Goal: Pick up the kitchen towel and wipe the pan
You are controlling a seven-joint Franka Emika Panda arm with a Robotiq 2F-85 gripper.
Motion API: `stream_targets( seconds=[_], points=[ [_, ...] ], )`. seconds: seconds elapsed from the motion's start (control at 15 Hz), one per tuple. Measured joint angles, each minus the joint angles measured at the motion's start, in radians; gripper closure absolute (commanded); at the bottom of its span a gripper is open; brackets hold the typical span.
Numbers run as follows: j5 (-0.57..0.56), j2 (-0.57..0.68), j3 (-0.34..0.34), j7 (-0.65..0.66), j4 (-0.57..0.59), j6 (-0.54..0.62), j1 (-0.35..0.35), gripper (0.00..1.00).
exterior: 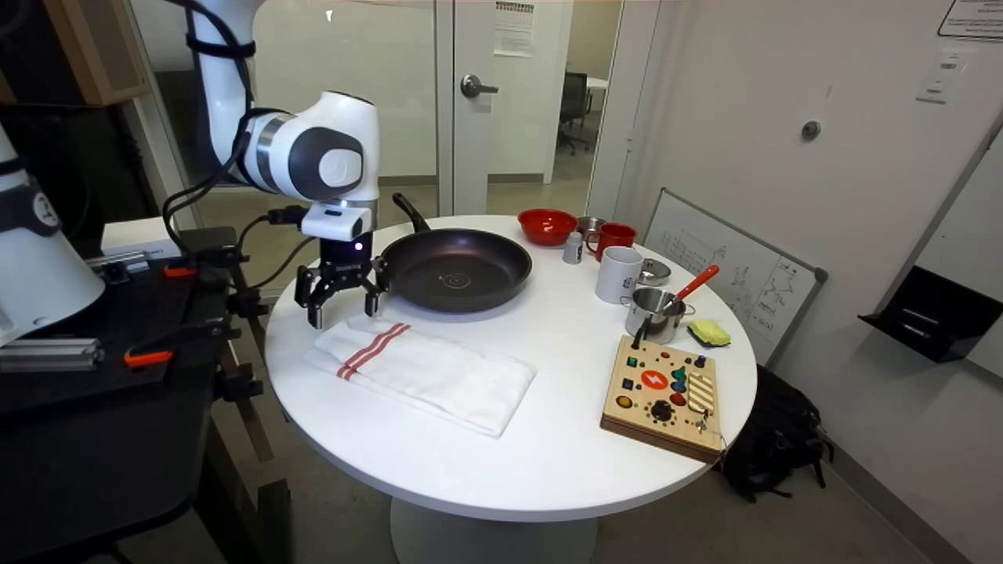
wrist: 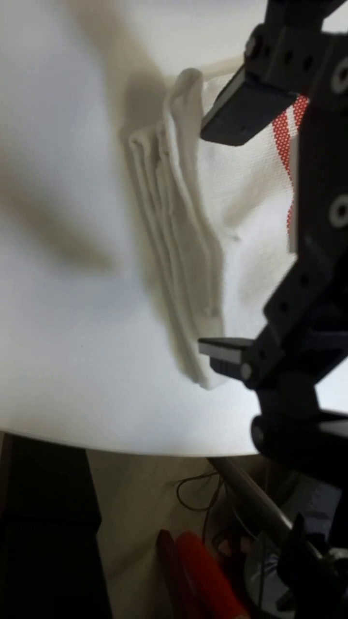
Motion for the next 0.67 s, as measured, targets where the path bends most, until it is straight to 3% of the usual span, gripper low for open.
stream_targets(
  seconds=[0.33, 0.67],
  points=[
    [0.061, 0.004, 0.048, 0.000, -0.009, -0.004, -0.064, 0.00],
    [0.047, 0.004, 0.005, 0.032, -0.004, 0.017, -0.017, 0.00]
  ],
)
